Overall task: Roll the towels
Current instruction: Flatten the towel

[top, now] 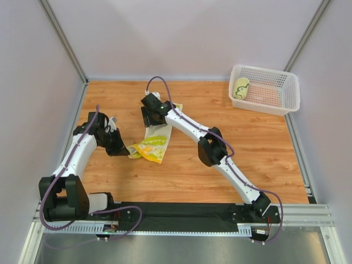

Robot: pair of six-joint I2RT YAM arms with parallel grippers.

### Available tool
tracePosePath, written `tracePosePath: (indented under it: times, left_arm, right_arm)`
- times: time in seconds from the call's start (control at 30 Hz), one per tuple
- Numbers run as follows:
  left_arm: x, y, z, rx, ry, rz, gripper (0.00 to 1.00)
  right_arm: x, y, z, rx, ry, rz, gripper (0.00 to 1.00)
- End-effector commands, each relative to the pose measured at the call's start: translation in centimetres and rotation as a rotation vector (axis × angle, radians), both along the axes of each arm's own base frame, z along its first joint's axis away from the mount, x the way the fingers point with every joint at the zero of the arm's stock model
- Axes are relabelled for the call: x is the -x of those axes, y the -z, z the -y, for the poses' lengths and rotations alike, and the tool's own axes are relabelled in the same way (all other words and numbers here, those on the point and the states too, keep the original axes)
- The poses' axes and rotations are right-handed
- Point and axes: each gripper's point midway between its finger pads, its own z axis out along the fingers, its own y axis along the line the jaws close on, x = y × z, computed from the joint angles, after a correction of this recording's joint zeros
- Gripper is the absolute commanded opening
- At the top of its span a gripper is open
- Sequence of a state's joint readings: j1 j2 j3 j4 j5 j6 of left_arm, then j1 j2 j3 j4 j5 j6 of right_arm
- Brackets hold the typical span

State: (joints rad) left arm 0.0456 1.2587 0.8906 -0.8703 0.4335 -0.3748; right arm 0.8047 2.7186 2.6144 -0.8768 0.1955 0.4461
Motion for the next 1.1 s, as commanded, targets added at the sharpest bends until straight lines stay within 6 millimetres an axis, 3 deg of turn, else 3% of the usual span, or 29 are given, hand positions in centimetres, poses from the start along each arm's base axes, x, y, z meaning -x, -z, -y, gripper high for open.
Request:
tracePosePath:
  times: [0.0, 0.17, 0.33, 0.4, 0.5, 0.53, 0.57, 0.6, 0.63, 0.67, 0.7, 0.73, 0.77, 0.8, 0.87, 0.9, 0.93, 0.97, 1.0, 1.03, 1.07]
  left_arm:
    - [-0.1, -0.6, 0.2, 0.011, 0.026, 0.046, 0.00]
    - [-0.2, -0.5, 0.2, 0.011, 0.027, 0.046, 0.00]
    - [-0.4, -0.9, 0.2, 0.008, 0.038, 0.061, 0.00]
    - [-0.8, -1.2, 0.1, 0.000, 0.055, 0.076, 0.00]
    - [-1.2, -1.5, -0.2, -0.044, 0.091, 0.093, 0.00]
    - [-1.4, -1.7, -0.2, -0.054, 0.105, 0.099, 0.00]
    - [-1.6, -1.8, 0.1, -0.058, 0.128, 0.105, 0.00]
    - [-2.2, -2.2, 0.1, -0.068, 0.144, 0.114, 0.00]
    - [-2.5, -2.3, 0.1, -0.080, 0.159, 0.123, 0.00]
    - [-2.4, -2.1, 1.4, -0.082, 0.217, 0.115, 0.00]
    - [-2.9, -2.5, 2.1, -0.087, 0.242, 0.133, 0.00]
    - [-3.2, -2.4, 2.4, -0.112, 0.261, 0.136, 0.00]
    - [-3.0, -1.9, 3.7, -0.123, 0.315, 0.123, 0.00]
    - [-3.5, -2.2, 4.3, -0.135, 0.337, 0.136, 0.00]
    - [-3.9, -1.9, 6.1, -0.135, 0.402, 0.134, 0.00]
    - [-4.0, -1.8, 6.6, -0.132, 0.420, 0.132, 0.00]
    - [-4.0, -1.6, 7.1, -0.137, 0.443, 0.127, 0.00]
    - [-4.3, -1.3, 7.2, -0.143, 0.456, 0.118, 0.00]
    - [-4.3, -0.9, 7.1, -0.158, 0.468, 0.105, 0.00]
    - [-4.2, -0.6, 7.0, -0.174, 0.476, 0.092, 0.00]
    - [-4.3, 0.1, 6.7, -0.197, 0.488, 0.069, 0.00]
  right_arm:
    - [0.5, 2.2, 1.7, 0.115, -0.001, -0.011, 0.64]
    - [0.7, 3.2, 2.4, 0.134, 0.000, -0.038, 0.13]
    - [-0.4, 2.5, 3.8, 0.106, 0.038, -0.059, 0.00]
    - [-1.3, 0.6, 4.3, 0.074, 0.056, -0.034, 0.00]
    - [-2.0, -0.3, 7.7, 0.067, 0.117, -0.074, 0.00]
    - [-2.6, -0.6, 9.9, 0.067, 0.160, -0.090, 0.00]
    - [-1.0, 2.0, 12.6, 0.127, 0.183, -0.170, 0.00]
    - [-0.9, -0.5, 14.0, 0.102, 0.206, -0.152, 0.00]
    - [-1.1, -0.5, 16.4, 0.093, 0.246, -0.172, 0.00]
    - [0.0, 0.2, 18.2, 0.100, 0.272, -0.206, 0.00]
    - [2.6, 2.5, 20.4, 0.126, 0.292, -0.272, 0.00]
    - [3.3, 0.6, 21.7, 0.071, 0.304, -0.282, 0.00]
    - [4.6, 0.4, 22.4, 0.061, 0.305, -0.308, 0.00]
    - [7.6, 0.5, 23.3, 0.060, 0.289, -0.374, 0.00]
    - [10.5, -0.1, 23.7, 0.056, 0.244, -0.451, 0.01]
    - [13.5, 0.7, 24.0, 0.048, 0.219, -0.545, 0.08]
    - [14.2, -1.0, 23.8, 0.013, 0.200, -0.528, 0.32]
    - [15.1, -1.4, 24.2, 0.010, 0.197, -0.532, 0.42]
    - [15.2, -2.1, 24.9, 0.017, 0.216, -0.502, 0.51]
    - [14.6, -4.2, 25.1, -0.008, 0.218, -0.440, 0.61]
    - [14.0, -5.3, 25.4, -0.019, 0.223, -0.406, 0.64]
